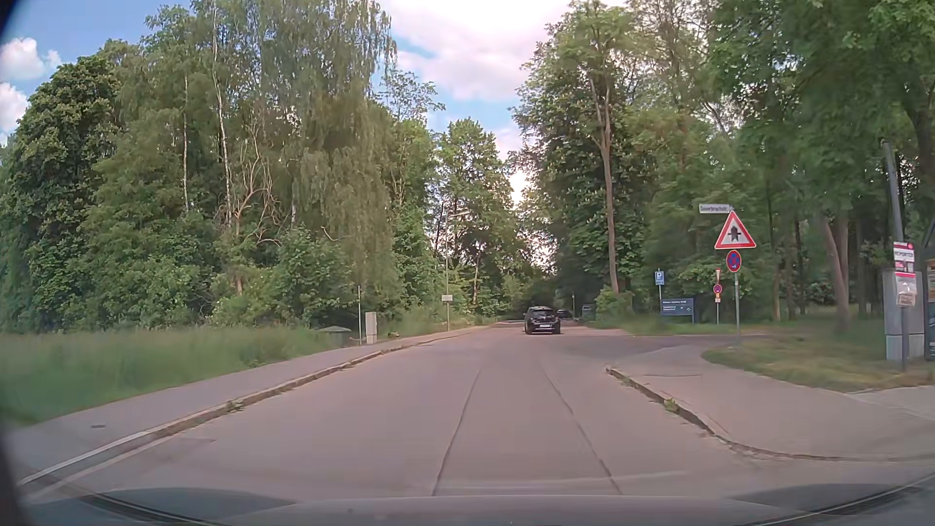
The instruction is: Follow the waypoints while adhering to traffic rules and regulations
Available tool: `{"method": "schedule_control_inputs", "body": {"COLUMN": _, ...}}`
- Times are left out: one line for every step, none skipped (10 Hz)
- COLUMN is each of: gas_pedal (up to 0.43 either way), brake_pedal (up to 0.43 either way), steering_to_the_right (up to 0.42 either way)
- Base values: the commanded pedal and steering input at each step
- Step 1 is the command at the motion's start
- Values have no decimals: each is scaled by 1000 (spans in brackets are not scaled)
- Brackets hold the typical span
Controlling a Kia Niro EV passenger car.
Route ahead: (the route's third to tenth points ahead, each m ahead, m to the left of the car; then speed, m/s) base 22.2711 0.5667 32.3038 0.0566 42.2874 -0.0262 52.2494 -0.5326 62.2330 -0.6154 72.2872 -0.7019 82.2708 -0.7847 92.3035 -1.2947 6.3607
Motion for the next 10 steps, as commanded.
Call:
{"method": "schedule_control_inputs", "body": {"gas_pedal": 87, "brake_pedal": 18, "steering_to_the_right": 15}}
{"method": "schedule_control_inputs", "body": {"gas_pedal": 87, "brake_pedal": 18, "steering_to_the_right": 15}}
{"method": "schedule_control_inputs", "body": {"gas_pedal": 87, "brake_pedal": 18, "steering_to_the_right": 15}}
{"method": "schedule_control_inputs", "body": {"gas_pedal": 87, "brake_pedal": 18, "steering_to_the_right": 15}}
{"method": "schedule_control_inputs", "body": {"gas_pedal": 79, "brake_pedal": 18, "steering_to_the_right": 15}}
{"method": "schedule_control_inputs", "body": {"gas_pedal": 79, "brake_pedal": 18, "steering_to_the_right": 15}}
{"method": "schedule_control_inputs", "body": {"gas_pedal": 79, "brake_pedal": 18, "steering_to_the_right": 14}}
{"method": "schedule_control_inputs", "body": {"gas_pedal": 79, "brake_pedal": 18, "steering_to_the_right": 14}}
{"method": "schedule_control_inputs", "body": {"gas_pedal": 79, "brake_pedal": 18, "steering_to_the_right": 14}}
{"method": "schedule_control_inputs", "body": {"gas_pedal": 79, "brake_pedal": 18, "steering_to_the_right": 11}}
